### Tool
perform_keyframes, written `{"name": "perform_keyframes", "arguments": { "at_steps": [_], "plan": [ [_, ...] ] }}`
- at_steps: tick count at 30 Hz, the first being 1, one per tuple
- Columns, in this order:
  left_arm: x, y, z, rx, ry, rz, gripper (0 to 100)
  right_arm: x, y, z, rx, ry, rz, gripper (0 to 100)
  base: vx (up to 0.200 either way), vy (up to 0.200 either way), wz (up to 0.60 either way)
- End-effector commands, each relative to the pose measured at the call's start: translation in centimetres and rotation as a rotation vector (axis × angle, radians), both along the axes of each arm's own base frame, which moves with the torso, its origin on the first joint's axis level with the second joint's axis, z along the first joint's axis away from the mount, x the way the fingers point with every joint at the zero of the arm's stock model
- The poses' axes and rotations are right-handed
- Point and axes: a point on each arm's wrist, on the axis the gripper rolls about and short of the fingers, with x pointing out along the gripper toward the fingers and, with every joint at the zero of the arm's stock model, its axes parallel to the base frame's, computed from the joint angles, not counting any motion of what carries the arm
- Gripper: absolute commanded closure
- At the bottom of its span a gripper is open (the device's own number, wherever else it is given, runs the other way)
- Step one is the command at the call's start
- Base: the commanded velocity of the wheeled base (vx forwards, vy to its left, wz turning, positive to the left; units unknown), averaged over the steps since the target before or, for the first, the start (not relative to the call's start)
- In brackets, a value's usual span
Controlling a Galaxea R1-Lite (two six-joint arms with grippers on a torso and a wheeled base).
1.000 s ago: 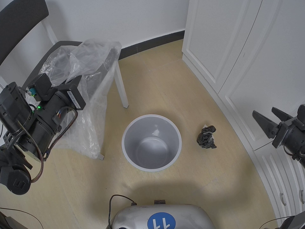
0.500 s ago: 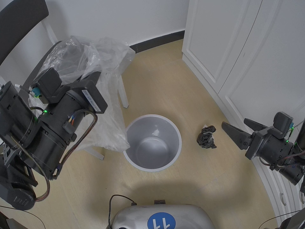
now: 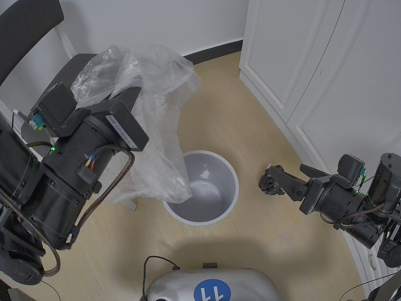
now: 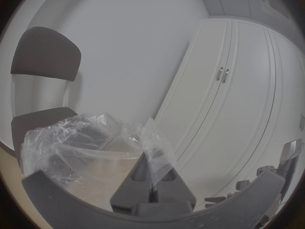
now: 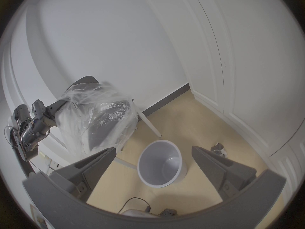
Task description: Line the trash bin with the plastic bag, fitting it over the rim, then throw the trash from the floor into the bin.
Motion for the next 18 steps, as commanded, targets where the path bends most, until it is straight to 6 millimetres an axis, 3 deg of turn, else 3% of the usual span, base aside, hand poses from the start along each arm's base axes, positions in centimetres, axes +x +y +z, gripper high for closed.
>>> {"name": "perform_keyframes", "arguments": {
  "at_steps": [1,18],
  "plan": [
    [-1.0,0.1,0.7,-0.023,-0.019,-0.031,100,0.0,0.5,-0.3,0.008,0.019,0.018,0,0.000,0.000,0.00],
    [-3.0,0.3,2.5,-0.144,-0.040,-0.132,100,0.2,1.3,0.6,0.146,0.056,0.044,0,0.000,0.000,0.00]
  ]
}}
